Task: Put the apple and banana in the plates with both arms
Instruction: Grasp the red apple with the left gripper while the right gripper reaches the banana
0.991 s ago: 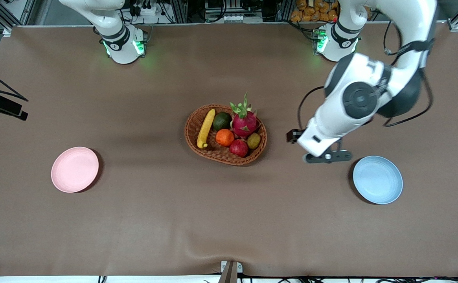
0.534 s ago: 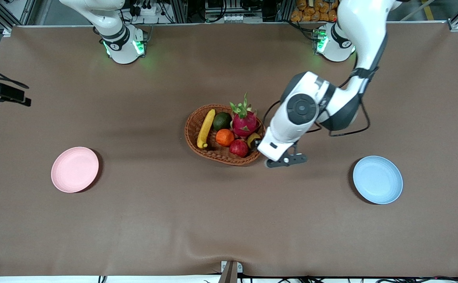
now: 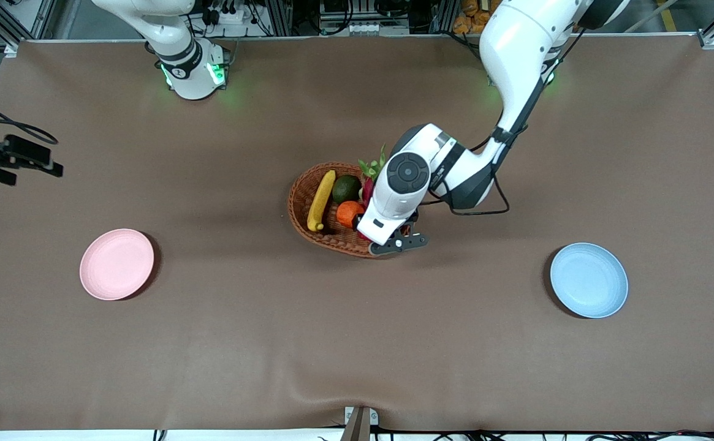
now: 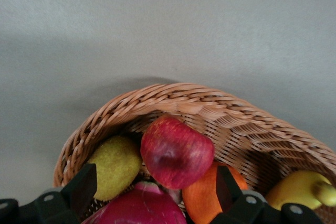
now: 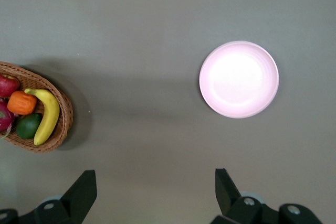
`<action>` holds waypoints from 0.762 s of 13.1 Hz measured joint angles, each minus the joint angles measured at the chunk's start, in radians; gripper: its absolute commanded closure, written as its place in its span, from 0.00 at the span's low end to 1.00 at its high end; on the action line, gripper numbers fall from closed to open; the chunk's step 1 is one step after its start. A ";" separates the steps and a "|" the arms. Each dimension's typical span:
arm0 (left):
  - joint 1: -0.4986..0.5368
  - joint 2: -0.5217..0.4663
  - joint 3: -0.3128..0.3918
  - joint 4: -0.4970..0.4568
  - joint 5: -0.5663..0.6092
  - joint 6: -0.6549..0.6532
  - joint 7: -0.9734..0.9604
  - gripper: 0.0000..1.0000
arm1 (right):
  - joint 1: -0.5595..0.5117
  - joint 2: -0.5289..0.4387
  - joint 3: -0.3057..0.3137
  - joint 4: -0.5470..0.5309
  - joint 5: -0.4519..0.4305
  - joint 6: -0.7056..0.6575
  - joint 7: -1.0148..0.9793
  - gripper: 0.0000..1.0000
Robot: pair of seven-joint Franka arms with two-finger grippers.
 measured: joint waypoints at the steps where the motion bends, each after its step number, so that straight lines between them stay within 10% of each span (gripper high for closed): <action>1: -0.003 0.011 0.000 0.003 0.000 0.009 0.000 0.00 | 0.032 0.022 0.002 -0.004 0.000 0.022 0.000 0.00; 10: -0.037 0.077 0.003 0.008 0.046 0.092 0.009 0.19 | 0.258 0.314 0.005 -0.008 -0.027 0.126 0.028 0.00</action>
